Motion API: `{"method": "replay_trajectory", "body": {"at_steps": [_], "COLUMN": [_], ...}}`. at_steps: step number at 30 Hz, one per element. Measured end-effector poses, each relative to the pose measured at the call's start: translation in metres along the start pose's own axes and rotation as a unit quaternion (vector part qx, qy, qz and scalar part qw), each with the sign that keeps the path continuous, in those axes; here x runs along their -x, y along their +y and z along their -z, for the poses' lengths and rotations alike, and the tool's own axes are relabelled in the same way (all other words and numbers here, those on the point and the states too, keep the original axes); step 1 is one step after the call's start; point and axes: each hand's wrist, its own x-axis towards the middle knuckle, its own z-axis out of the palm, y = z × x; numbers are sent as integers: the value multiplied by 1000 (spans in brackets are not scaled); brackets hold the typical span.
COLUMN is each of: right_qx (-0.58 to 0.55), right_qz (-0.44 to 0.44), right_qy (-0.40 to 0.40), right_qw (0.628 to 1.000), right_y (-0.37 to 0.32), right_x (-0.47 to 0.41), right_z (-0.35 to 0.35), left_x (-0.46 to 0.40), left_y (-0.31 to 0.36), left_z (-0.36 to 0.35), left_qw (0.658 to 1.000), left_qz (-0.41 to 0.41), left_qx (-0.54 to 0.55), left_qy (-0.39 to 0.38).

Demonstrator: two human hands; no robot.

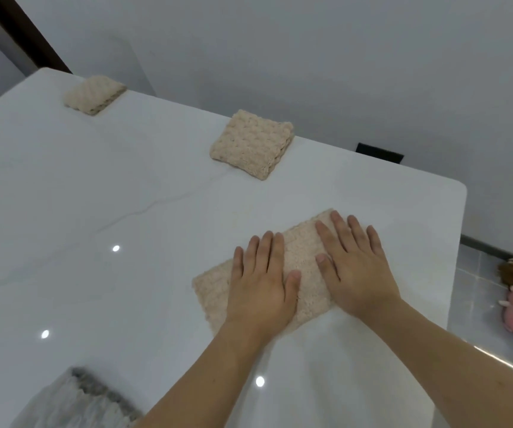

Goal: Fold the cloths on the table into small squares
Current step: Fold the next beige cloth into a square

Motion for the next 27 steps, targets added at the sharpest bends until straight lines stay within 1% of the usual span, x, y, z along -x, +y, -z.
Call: {"method": "replay_trajectory", "body": {"at_steps": [3,5,7,8,9,10,12,13,15,16,18,20,22,23,25,26,27], "right_qx": [-7,-8,-6,-7,-9,-10,-8,-8,-5,-2,-1,-5,-6,-7,-6,-7,-9], "right_qz": [0,-2,-5,-5,-5,-5,-5,-5,-4,-4,-7,-7,-8,-9,-12,-11,-10], "right_qy": [4,4,5,6,8,9,13,15,15,14,12,11,13,15,19,21,23], "right_qw": [1000,1000,1000,1000,1000,1000,1000,1000,1000,1000,1000,1000,1000,1000,1000,1000,1000], "right_y": [1,0,-1,-1,-1,0,0,0,1,1,1,0,-1,-1,-1,-1,-1], "right_x": [0,1,1,1,0,0,0,0,0,0,0,-1,0,0,1,1,2], "right_z": [0,1,2,2,1,1,-1,-1,-1,-1,-1,-1,0,0,1,0,-1], "left_x": [3,11,12,8,3,-2,-8,-8,0,5,11,11,9,7,-2,-8,-16], "left_y": [-16,-33,-49,-53,-50,-43,-20,-10,-6,-15,-37,-50,-45,-39,-27,-23,-20], "left_z": [-3,1,7,10,15,20,27,25,12,5,-2,0,4,5,10,15,22], "left_qw": [1000,997,989,985,983,982,983,986,993,995,996,997,998,998,995,993,991], "left_qz": [-2,25,56,58,41,6,-78,-103,-109,-99,-81,-66,-50,-34,27,67,103], "left_qx": [-1,5,-13,-23,-28,-26,9,32,35,8,-25,-29,-36,-31,-10,10,39], "left_qy": [23,71,135,161,177,185,166,130,35,9,1,6,14,35,95,97,82]}}
